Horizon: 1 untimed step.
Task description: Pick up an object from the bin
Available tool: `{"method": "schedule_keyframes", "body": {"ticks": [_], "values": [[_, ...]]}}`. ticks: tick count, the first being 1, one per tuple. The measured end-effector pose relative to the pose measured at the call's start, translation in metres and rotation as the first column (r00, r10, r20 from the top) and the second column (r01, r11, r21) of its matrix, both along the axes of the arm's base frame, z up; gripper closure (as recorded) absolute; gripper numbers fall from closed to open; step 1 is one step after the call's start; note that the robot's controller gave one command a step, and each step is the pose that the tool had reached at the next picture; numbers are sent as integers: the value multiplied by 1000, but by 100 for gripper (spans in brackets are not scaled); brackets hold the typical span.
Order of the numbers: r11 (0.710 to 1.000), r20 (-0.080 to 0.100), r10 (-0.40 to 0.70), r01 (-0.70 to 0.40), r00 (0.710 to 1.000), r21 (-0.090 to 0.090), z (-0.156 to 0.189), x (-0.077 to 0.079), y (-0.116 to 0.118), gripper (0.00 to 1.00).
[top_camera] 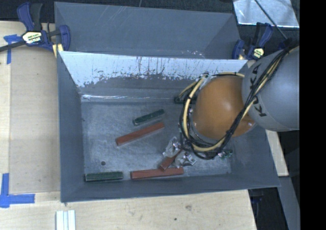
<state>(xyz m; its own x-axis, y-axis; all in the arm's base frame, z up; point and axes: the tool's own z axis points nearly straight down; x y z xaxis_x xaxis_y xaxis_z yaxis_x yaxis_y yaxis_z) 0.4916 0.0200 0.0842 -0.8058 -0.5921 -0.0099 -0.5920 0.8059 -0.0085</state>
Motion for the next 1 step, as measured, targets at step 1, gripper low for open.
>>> {"method": "schedule_keyframes", "body": {"ticks": [1], "values": [[1000, -6, 0, 0, 1000, 0, 3, -1, 0, 100]]}}
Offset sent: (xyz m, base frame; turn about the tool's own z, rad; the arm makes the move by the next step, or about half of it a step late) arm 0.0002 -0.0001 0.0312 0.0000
